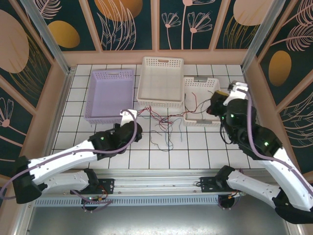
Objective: Untangle the cables
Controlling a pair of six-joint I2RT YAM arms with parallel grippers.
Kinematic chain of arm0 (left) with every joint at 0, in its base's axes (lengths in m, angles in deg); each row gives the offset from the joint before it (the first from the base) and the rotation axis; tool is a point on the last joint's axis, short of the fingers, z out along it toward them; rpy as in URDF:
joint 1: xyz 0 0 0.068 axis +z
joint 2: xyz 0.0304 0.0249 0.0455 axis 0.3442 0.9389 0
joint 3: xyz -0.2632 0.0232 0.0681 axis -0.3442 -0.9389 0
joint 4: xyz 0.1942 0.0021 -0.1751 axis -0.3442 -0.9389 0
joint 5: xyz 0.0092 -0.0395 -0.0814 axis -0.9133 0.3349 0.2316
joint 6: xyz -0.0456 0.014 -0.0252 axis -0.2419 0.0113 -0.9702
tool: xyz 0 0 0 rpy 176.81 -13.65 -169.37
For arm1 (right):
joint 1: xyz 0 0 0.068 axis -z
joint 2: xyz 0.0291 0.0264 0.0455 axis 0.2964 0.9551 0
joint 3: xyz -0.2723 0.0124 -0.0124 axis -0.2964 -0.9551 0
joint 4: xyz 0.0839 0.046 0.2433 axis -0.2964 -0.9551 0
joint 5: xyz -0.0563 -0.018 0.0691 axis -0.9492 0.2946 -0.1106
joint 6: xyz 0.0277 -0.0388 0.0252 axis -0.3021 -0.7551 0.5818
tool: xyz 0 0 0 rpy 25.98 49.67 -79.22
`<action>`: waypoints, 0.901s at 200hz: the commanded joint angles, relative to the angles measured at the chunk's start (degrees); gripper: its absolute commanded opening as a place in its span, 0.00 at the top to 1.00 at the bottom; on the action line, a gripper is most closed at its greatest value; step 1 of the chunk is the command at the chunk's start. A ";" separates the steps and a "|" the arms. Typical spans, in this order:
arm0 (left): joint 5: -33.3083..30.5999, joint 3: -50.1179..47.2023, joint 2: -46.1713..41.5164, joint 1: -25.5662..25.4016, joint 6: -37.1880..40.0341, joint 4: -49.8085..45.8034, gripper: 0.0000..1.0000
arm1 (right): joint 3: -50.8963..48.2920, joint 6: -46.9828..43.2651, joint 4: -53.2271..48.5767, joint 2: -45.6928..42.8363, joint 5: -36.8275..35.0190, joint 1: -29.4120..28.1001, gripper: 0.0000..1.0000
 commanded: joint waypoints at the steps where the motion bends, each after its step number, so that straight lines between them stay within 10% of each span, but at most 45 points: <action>1: 2.18 -0.74 4.24 0.28 1.09 7.85 1.00 | -1.42 1.22 6.24 -0.95 7.63 -0.32 1.00; 24: 2.41 -1.05 8.94 0.34 1.75 11.27 0.92 | -2.49 0.04 8.74 -1.22 13.58 -0.33 1.00; 78: 10.08 -2.20 8.49 0.42 2.39 20.34 0.33 | -5.29 -1.51 13.59 -2.76 25.39 -0.32 1.00; 180: 31.03 -1.24 -0.63 0.41 -8.37 35.10 0.02 | -8.58 0.02 16.95 -2.51 30.64 -0.49 1.00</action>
